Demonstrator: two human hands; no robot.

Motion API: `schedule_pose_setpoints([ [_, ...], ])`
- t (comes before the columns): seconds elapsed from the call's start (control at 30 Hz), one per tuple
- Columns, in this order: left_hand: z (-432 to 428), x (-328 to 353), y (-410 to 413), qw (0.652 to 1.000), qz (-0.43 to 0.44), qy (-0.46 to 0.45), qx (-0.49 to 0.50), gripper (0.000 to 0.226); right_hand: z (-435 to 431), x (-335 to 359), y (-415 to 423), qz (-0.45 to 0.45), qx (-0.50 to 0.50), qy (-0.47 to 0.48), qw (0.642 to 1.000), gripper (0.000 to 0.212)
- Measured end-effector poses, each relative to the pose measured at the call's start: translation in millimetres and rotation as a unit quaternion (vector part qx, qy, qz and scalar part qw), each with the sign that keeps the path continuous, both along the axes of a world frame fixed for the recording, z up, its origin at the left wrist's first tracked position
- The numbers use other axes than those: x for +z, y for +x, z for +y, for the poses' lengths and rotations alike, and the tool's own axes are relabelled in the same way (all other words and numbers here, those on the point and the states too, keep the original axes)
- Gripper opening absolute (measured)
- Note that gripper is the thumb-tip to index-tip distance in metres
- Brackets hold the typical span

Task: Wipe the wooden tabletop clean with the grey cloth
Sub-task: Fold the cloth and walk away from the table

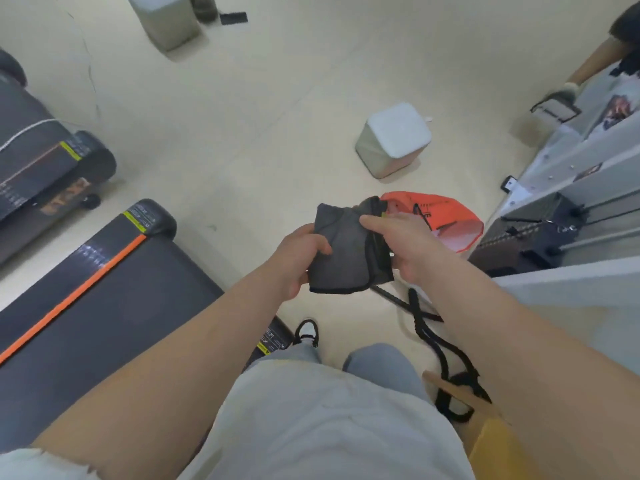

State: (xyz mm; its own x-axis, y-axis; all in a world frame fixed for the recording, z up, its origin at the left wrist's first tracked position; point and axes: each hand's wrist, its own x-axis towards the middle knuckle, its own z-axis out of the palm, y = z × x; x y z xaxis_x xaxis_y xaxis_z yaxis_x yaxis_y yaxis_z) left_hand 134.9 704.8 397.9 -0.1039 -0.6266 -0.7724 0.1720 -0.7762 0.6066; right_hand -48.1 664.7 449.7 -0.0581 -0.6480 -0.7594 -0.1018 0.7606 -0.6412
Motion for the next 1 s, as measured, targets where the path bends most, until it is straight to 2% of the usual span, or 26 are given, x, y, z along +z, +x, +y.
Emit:
schedule_pose_setpoints([
  [0.13,-47.5,0.8,2.0,0.999,-0.010,0.009,0.048,0.049,-58.8,1.0,6.2,0.003,0.029,-0.013,0.999,0.029],
  [0.23,-84.4,0.0,-6.3,0.997,-0.014,0.037,0.070,0.039,-105.0,4.1,3.4,0.001,0.056,-0.022,0.998,0.040],
  [0.33,-122.7,1.8,-14.5,0.993,0.002,0.055,0.100,0.036,-156.7,9.9,-1.4,-0.009,0.088,-0.041,0.995,0.039],
  [0.47,-178.0,1.1,-26.1,0.989,0.042,0.039,0.133,0.039,-217.6,10.0,-13.4,-0.011,0.112,-0.062,0.992,0.036],
  [0.53,-208.2,2.4,-27.9,0.989,0.033,0.023,0.141,0.037,-245.0,10.1,-18.2,0.014,0.104,-0.066,0.992,0.037],
  [0.8,-360.0,-25.9,6.3,0.995,-0.040,-0.003,0.089,0.009,-373.5,-29.8,-6.8,0.037,0.115,-0.038,0.992,0.024],
  [0.93,-460.9,-56.9,32.6,0.996,-0.074,-0.013,0.041,0.027,-460.1,-62.5,14.0,0.055,0.100,-0.037,0.993,0.023],
  [1.0,-493.2,-69.1,38.7,0.993,-0.110,-0.022,0.021,0.029,-489.9,-76.7,20.0,0.079,0.103,-0.043,0.991,0.021],
])
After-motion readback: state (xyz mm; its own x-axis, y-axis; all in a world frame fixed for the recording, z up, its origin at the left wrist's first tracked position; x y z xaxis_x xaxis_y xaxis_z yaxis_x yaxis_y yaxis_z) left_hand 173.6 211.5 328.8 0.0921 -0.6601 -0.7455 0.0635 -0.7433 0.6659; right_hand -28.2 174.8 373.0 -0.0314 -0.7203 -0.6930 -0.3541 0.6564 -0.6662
